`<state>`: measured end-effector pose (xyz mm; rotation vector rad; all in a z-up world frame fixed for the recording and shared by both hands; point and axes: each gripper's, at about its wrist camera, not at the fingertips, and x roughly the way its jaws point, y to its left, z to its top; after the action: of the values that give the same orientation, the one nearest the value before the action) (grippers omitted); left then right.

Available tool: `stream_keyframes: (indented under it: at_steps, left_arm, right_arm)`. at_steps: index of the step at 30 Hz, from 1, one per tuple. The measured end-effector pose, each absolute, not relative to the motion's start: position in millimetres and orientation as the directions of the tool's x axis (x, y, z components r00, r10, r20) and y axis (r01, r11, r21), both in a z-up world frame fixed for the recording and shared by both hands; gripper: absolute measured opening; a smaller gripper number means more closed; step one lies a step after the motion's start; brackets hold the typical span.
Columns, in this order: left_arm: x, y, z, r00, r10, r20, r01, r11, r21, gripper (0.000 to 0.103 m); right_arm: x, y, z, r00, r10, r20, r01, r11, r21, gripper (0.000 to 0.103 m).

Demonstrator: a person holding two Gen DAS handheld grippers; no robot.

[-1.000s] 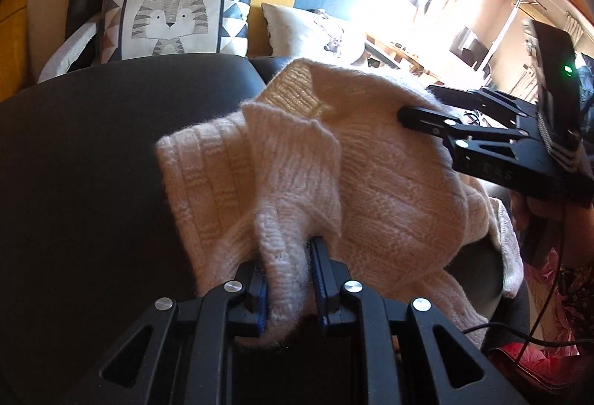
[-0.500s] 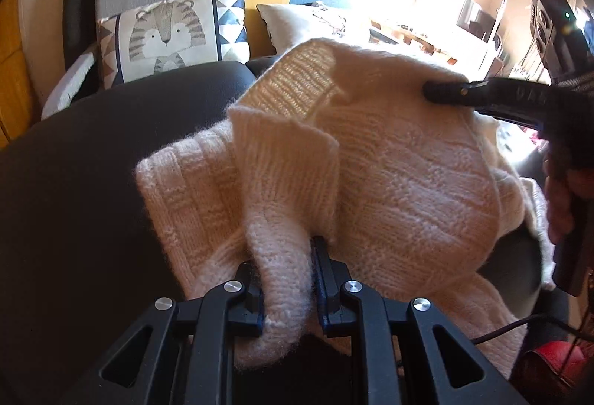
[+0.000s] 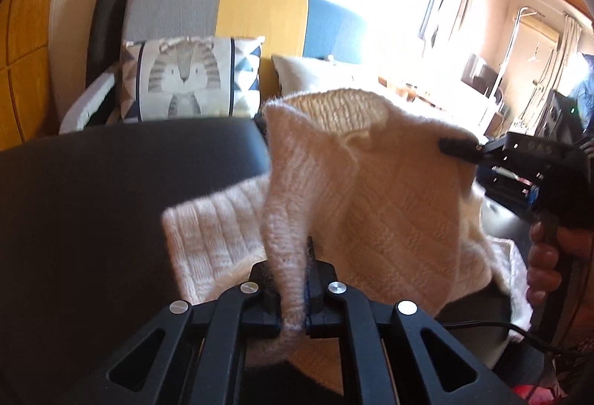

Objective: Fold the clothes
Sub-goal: 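Lift the sweater off the table with both grippers, holding it up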

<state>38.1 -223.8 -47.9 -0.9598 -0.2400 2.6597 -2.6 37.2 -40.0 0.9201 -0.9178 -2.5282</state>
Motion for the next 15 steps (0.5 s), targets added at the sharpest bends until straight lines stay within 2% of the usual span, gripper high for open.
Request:
stream_keyframes:
  at_steps: [8,15]
  left_arm:
    - [50,-224,7,-0.811,0.378,-0.446,-0.283,-0.921,-0.266,0.006]
    - [56,-223,61,-0.859,0.381,-0.342,-0.323,-0.921,-0.215,0.006]
  right_arm:
    - [11,44,-4,-0.787,-0.524,-0.325,0.143,-0.668,0.73,0.007]
    - [23,50,33,-0.813,-0.538,-0.224,0.212,-0.632,0.746,0.006]
